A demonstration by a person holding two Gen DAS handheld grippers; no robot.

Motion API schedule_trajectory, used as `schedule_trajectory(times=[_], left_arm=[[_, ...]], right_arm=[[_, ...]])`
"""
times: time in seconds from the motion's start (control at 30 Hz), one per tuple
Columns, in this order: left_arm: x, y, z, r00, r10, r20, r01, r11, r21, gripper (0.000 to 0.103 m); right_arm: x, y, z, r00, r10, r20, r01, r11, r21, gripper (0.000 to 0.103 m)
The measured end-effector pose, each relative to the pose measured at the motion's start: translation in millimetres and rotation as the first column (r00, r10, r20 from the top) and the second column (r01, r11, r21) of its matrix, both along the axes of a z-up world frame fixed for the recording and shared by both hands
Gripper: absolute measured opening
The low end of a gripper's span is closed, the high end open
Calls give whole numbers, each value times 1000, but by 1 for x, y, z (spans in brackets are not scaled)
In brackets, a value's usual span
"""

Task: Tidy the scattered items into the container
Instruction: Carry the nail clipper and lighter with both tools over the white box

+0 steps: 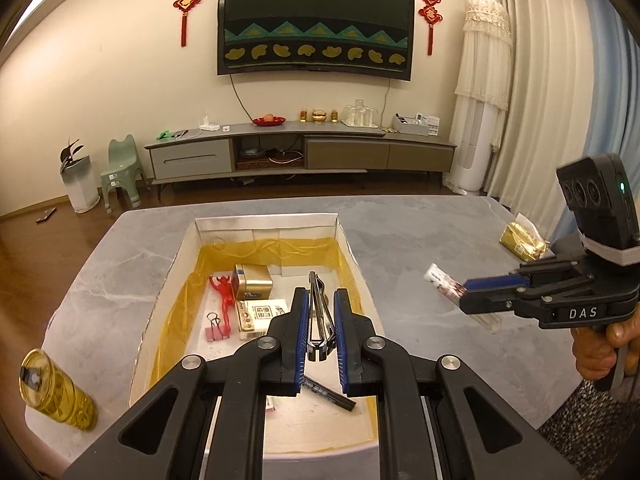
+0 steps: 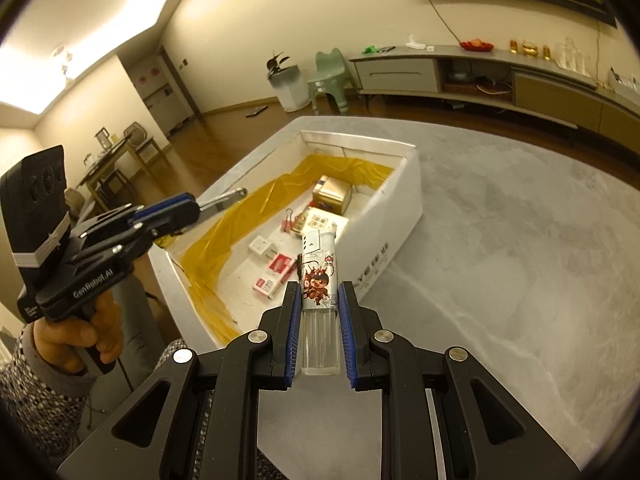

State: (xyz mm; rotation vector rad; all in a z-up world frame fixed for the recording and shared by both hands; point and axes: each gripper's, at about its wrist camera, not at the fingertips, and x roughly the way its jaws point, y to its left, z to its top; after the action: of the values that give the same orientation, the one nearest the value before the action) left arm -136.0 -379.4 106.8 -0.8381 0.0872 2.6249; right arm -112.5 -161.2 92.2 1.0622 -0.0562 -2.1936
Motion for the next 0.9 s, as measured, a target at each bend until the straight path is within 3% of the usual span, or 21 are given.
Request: schedule_trajectory(times=[0.47, 0.9], left_arm=[[-32, 1, -33, 985, -114, 128, 116, 993, -10, 13], [-59, 13, -47, 950, -202, 239, 203, 979, 21, 13]], right_arm=[[-53, -71, 7, 1000, -5, 8, 5, 997, 77, 20], [-129, -103, -14, 986, -85, 144, 69, 991, 111, 20]])
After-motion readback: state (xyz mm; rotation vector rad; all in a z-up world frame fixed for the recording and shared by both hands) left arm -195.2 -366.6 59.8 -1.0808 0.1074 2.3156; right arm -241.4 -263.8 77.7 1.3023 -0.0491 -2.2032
